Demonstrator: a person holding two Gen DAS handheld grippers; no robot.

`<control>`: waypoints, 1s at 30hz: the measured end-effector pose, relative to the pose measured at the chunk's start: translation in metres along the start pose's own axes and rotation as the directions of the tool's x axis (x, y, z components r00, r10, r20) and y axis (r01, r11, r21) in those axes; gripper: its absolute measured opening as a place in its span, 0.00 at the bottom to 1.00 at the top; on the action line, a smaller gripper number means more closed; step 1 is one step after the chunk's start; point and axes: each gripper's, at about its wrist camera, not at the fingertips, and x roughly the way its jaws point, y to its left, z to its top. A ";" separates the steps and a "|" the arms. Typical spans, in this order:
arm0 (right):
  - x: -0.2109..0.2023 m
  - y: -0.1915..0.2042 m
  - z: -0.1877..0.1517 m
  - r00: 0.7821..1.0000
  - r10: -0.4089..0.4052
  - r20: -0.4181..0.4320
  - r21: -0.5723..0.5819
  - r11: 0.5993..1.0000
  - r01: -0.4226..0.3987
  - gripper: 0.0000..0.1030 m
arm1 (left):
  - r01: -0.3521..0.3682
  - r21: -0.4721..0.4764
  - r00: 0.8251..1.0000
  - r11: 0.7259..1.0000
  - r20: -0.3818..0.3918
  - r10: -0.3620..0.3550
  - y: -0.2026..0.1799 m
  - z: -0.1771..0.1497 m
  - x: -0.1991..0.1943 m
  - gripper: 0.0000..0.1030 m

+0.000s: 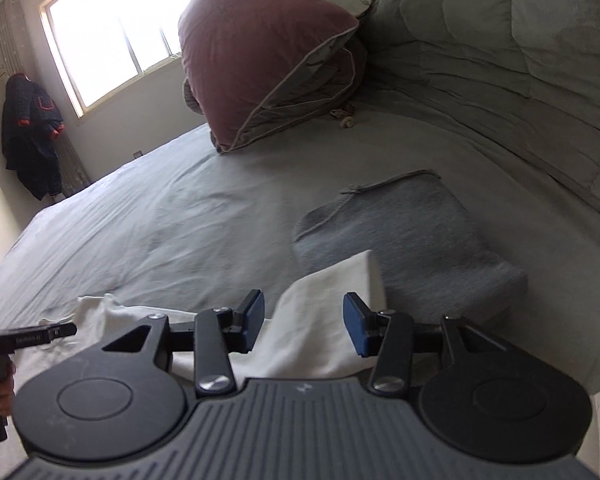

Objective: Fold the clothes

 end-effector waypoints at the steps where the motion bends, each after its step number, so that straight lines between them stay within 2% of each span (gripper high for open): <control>1: 0.002 -0.003 0.000 1.000 -0.008 0.005 -0.006 1.000 0.008 0.47 | 0.004 0.008 1.000 1.000 0.003 -0.004 -0.003 0.003 0.007 0.42; 6: 0.015 -0.011 0.000 0.999 -0.033 0.026 -0.045 0.998 0.034 0.47 | -0.003 0.057 1.000 0.998 0.005 0.003 -0.010 0.019 0.037 0.45; 8: 0.021 -0.011 0.000 0.998 -0.054 0.037 -0.078 0.995 0.057 0.47 | -0.001 0.058 1.000 0.998 0.013 0.000 -0.009 0.021 0.045 0.50; 11: 0.032 -0.011 -0.001 0.995 -0.087 0.058 -0.101 0.991 0.093 0.46 | 0.006 0.052 1.000 0.999 -0.001 -0.006 -0.009 0.022 0.059 0.51; 12: 0.034 -0.012 -0.002 0.994 -0.086 0.069 -0.094 0.991 0.092 0.43 | 0.004 0.058 1.000 0.998 -0.005 -0.004 -0.010 0.020 0.063 0.51; 14: 0.037 -0.013 -0.004 0.995 -0.060 0.084 -0.085 0.994 0.067 0.14 | -0.006 0.057 1.000 0.998 0.001 0.006 -0.012 0.017 0.068 0.51; 15: 0.037 -0.013 -0.005 0.995 -0.044 0.087 -0.084 0.995 0.051 0.11 | -0.012 0.050 1.000 0.999 0.006 0.012 -0.013 0.016 0.070 0.51; 19: 0.023 -0.007 0.000 0.985 -0.046 0.168 -0.098 0.993 0.063 0.09 | -0.032 -0.012 0.999 0.999 0.034 0.032 -0.014 0.012 0.067 0.50; 24: 0.000 -0.002 0.024 0.955 -0.074 0.287 -0.119 0.987 0.112 0.09 | 0.000 -0.037 0.995 0.999 0.103 0.004 -0.022 0.002 0.052 0.50; 27: 0.012 -0.005 0.034 0.958 -0.112 0.262 -0.125 0.981 0.149 0.09 | 0.042 -0.028 0.989 0.999 0.145 -0.038 -0.031 -0.006 0.041 0.50; 30: 0.033 -0.007 0.029 0.967 -0.165 0.196 -0.136 0.972 0.194 0.09 | 0.093 0.012 0.983 0.996 0.161 -0.093 -0.047 -0.016 0.030 0.50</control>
